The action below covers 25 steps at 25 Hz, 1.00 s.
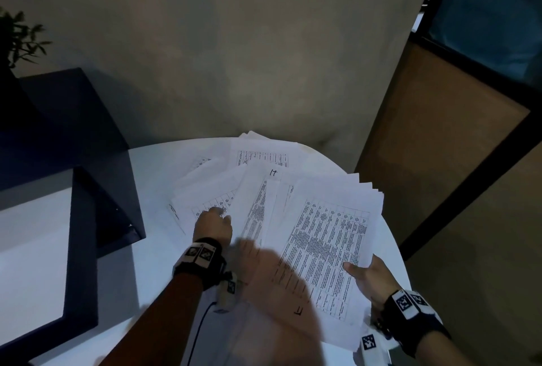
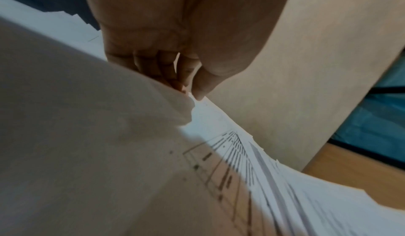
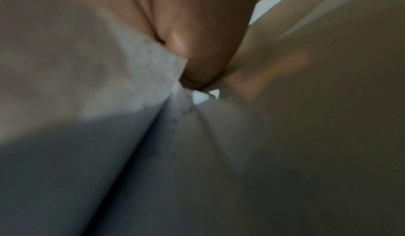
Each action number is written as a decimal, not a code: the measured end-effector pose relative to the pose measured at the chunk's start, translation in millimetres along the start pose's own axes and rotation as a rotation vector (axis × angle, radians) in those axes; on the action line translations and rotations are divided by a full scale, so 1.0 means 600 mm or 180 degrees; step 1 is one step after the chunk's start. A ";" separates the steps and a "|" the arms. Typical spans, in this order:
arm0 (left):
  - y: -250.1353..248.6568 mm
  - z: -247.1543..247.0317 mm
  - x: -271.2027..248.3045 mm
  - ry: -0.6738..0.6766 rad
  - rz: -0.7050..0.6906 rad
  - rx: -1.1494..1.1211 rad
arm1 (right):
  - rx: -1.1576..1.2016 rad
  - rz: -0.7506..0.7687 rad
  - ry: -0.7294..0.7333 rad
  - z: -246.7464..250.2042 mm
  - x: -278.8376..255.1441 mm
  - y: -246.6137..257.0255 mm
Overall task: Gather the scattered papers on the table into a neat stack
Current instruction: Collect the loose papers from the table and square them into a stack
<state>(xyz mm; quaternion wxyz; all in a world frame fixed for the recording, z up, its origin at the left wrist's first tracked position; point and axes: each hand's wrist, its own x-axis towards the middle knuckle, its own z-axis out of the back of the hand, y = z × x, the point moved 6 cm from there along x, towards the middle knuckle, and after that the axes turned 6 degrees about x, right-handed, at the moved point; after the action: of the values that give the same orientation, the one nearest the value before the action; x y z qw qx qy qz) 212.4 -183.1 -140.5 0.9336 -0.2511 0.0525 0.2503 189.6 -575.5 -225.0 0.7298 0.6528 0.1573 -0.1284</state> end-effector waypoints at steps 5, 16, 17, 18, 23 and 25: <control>-0.011 0.002 -0.010 0.0204 -0.0012 -0.0374 | 0.0179 0.0146 0.0149 -0.004 -0.004 0.005; -0.012 -0.016 -0.018 0.0621 -0.0215 -0.0801 | 0.0279 0.0056 0.0109 -0.011 -0.024 0.019; -0.015 -0.019 -0.020 0.0749 -0.0386 -0.0703 | 0.0249 0.0044 0.0106 -0.009 -0.017 0.011; -0.017 -0.018 -0.021 0.0753 -0.0561 -0.0556 | 0.0208 0.0007 0.0119 -0.011 -0.020 0.016; -0.047 0.091 -0.043 -0.0518 -0.0377 -0.1357 | 0.0269 -0.0082 0.0140 -0.015 -0.027 0.028; -0.064 0.148 -0.055 -0.1059 -0.0399 -0.1915 | 0.0191 0.0054 0.0184 -0.001 0.004 -0.013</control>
<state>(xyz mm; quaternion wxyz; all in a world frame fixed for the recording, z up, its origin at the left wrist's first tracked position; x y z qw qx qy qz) 200.2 -182.3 -39.2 0.8271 -0.4735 -0.1920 0.2343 188.6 -576.0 -233.3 0.7060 0.6792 0.1688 -0.1079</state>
